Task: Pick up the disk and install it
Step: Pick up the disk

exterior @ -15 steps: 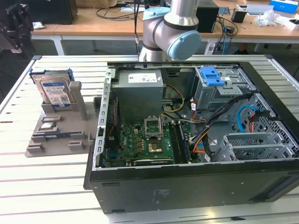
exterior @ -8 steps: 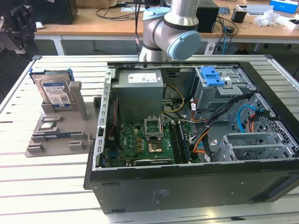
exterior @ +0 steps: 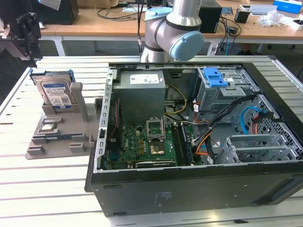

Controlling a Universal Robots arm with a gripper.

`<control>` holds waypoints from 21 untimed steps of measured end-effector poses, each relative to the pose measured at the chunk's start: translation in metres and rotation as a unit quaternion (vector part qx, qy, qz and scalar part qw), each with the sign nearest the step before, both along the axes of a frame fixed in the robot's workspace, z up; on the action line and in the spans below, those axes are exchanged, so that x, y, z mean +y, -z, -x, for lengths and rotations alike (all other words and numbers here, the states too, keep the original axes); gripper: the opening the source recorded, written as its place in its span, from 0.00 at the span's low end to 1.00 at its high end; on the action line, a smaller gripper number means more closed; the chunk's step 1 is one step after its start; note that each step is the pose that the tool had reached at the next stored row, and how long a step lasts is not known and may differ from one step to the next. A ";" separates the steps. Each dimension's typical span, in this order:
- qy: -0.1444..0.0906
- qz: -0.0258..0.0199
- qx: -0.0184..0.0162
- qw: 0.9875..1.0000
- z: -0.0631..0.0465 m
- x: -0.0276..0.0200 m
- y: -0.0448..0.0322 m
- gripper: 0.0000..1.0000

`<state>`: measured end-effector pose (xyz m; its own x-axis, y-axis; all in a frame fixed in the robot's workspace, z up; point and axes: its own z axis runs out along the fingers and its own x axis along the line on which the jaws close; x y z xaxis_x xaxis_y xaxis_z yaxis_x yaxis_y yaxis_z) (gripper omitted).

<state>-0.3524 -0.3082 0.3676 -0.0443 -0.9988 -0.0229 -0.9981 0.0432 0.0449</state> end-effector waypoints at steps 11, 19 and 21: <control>-0.013 0.001 0.000 1.000 -0.001 0.0032 0.0212 0.48; -0.033 0.001 0.000 0.999 0.001 0.0122 0.0626 0.48; -0.033 0.001 0.000 0.999 0.001 0.0123 0.0676 0.48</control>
<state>-0.3538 -0.2960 0.3000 0.0221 -0.9996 -0.0201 -0.9987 -0.0230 0.0448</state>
